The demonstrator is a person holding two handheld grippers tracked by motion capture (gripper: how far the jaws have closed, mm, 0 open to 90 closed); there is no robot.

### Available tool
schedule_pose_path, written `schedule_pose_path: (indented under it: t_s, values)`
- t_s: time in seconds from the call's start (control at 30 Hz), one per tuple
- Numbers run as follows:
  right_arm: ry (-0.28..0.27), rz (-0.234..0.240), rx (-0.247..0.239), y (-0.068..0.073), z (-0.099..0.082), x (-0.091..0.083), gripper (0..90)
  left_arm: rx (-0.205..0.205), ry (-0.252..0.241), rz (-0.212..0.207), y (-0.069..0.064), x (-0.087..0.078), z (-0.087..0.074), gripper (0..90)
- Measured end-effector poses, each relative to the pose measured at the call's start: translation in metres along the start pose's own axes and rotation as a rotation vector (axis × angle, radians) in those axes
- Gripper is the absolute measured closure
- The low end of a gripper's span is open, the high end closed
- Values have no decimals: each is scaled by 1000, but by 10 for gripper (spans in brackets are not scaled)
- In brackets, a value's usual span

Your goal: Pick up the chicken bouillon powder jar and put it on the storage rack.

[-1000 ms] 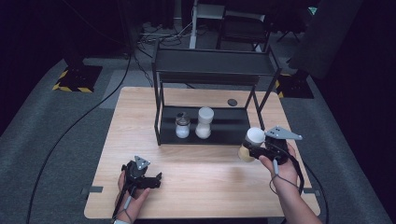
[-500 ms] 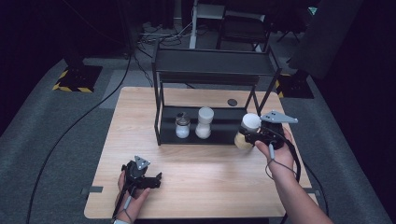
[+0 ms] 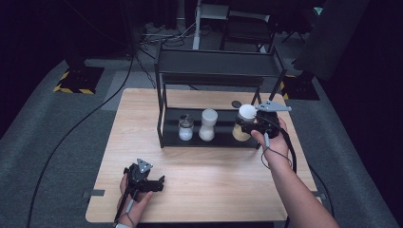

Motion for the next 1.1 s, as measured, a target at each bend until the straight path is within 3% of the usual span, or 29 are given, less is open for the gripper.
schedule_pose_path:
  t_s: [0.57,1.1]
  values:
    - [64,-19,24,-8,-16,58,345,-4,-1,1,0,0,0,5]
    - [131,-20,42,-10,-24,94,344,-4,-1,1,0,0,0,5]
Point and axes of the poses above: each handheld gripper's, and its own axes: x roughly forward along the jaws, z roughly out of its top, y roughly to its left, the point moved 9 cm from there along x, roughly forward along the jaws, and after that the axes turned 5 degrees about -x, right-handed, at the moved point
